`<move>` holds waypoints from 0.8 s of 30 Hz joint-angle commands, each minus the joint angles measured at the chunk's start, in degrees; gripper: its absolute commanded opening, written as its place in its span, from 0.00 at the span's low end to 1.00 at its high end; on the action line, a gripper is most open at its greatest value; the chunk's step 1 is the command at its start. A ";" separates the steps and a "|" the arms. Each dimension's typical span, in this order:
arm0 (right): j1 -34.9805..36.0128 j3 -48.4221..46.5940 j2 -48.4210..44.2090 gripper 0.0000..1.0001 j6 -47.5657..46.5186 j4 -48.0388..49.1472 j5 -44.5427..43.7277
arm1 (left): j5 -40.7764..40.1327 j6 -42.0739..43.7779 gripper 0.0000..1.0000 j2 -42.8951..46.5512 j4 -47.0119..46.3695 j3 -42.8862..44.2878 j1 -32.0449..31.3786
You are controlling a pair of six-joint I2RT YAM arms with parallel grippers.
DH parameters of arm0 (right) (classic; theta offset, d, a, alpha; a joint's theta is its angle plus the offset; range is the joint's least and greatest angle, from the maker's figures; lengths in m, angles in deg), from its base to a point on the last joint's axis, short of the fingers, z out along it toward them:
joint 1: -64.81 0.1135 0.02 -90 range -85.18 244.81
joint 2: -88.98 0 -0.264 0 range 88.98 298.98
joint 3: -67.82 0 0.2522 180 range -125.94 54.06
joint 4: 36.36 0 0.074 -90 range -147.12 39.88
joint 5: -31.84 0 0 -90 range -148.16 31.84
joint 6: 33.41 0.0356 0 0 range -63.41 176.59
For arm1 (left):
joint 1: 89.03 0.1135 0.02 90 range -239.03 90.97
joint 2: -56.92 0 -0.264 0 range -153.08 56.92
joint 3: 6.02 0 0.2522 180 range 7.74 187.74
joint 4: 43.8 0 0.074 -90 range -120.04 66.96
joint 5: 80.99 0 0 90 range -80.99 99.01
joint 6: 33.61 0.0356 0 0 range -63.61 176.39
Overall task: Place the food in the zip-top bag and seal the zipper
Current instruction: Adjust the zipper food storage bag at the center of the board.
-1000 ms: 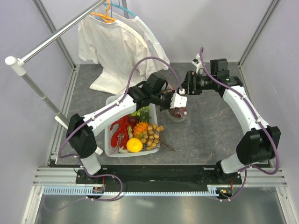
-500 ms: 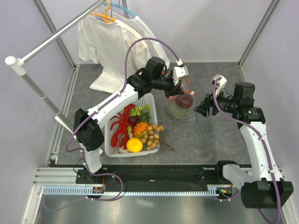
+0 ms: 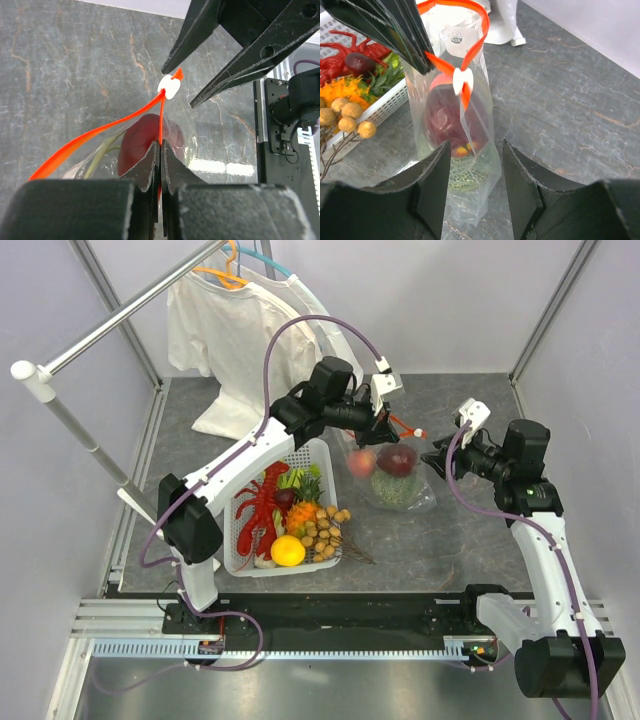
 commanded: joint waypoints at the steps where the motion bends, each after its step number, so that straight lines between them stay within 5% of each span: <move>1: -0.08 -3.52 1.24 0.53 -4.29 -0.63 5.92 | 2.72 -1.29 0.02 1.58 -2.36 -1.51 -0.72; 8: 0.00 -4.05 1.07 0.48 -5.09 -3.63 8.83 | 4.30 -0.68 0.02 3.24 -4.82 -4.67 -1.34; 19: 0.79 -5.10 2.48 0.24 -11.06 -8.55 9.80 | 4.66 -0.50 0.02 3.86 -5.35 -4.85 -1.95; 24: 1.06 -4.93 2.04 0.00 -11.25 -8.56 9.18 | 5.80 -0.50 0.02 4.48 -5.35 -5.82 -2.04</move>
